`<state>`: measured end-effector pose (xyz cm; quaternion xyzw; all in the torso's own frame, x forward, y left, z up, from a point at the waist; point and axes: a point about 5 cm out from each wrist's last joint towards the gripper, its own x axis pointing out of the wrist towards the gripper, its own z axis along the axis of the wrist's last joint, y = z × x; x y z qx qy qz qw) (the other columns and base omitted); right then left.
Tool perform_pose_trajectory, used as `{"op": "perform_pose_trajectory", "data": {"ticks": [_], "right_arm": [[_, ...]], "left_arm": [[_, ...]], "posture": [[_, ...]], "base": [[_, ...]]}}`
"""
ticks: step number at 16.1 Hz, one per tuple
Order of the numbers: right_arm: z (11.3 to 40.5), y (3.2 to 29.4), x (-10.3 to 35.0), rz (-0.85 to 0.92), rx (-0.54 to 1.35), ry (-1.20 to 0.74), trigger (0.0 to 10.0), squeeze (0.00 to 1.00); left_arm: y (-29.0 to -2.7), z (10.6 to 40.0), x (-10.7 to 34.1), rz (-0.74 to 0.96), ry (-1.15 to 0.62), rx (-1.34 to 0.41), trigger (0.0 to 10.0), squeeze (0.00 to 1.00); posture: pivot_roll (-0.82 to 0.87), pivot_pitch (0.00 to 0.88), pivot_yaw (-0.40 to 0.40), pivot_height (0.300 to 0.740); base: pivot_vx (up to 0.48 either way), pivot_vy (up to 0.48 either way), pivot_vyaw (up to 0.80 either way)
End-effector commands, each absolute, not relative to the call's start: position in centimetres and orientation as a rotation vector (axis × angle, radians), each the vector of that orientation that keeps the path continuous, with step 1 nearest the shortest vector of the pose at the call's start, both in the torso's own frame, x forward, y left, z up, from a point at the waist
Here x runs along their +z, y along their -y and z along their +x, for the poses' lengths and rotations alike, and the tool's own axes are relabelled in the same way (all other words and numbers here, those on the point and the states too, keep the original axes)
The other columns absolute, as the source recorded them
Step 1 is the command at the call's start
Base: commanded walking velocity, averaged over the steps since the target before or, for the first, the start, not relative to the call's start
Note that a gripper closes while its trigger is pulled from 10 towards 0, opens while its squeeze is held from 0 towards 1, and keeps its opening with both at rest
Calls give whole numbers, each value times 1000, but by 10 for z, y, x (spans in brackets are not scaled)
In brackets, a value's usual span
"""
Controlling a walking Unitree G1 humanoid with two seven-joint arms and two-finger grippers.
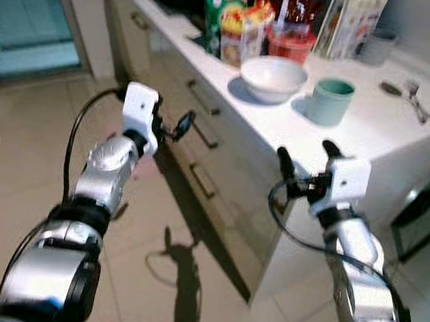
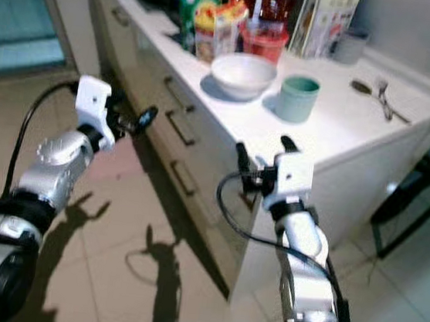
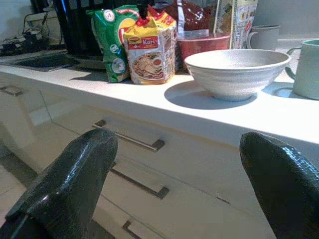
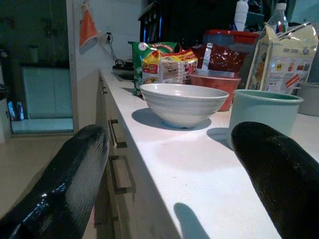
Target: Setting the table
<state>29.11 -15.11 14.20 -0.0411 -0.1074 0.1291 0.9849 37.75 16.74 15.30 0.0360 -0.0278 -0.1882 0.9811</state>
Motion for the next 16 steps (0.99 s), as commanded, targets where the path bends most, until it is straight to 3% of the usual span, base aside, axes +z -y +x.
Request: {"op": "perform_pose_trajectory", "data": {"ticks": [1, 6, 13, 16], "right_arm": [[293, 151, 153, -88, 257, 261, 10000, 0], [292, 151, 148, -78, 253, 241, 10000, 0], [291, 149, 143, -75, 259, 219, 10000, 0], [289, 154, 119, -42, 259, 122, 10000, 0]], "left_arm": [[-165, 380, 160, 99, 70, -390, 10000, 0], [-165, 380, 157, 134, 54, -391, 10000, 0], [-167, 380, 156, 143, 48, -386, 10000, 0], [-172, 373, 142, 34, -1, -405, 10000, 0]], "posture": [[-74, 0, 69, 740], [-72, 0, 72, 740], [-71, 0, 74, 740], [-64, 0, 69, 740]], "base": [[0, 0, 0], [0, 0, 0], [425, 0, 0], [0, 0, 0]]}}
